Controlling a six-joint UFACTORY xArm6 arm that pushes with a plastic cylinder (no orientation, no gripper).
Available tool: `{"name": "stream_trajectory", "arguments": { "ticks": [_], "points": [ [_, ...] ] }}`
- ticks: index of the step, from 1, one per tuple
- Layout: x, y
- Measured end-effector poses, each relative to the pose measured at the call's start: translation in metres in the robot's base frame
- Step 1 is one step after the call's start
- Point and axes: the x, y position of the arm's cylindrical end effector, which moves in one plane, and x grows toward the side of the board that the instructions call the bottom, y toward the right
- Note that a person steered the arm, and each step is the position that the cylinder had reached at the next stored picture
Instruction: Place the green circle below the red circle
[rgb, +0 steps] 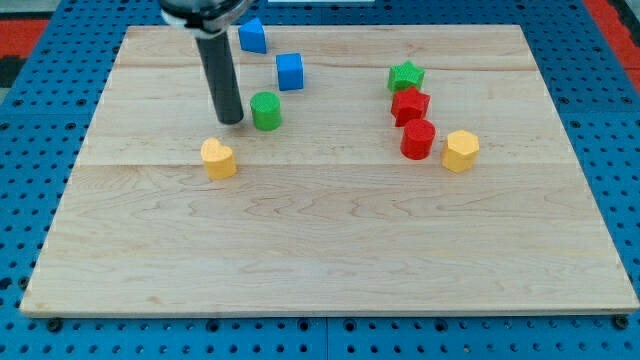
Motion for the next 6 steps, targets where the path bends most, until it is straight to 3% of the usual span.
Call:
{"name": "stream_trajectory", "arguments": {
  "ticks": [1, 2, 3, 4, 6],
  "points": [
    [-0.014, 0.043],
    [0.008, 0.098],
    [0.052, 0.118],
    [0.051, 0.130],
    [0.069, 0.073]
  ]
}}
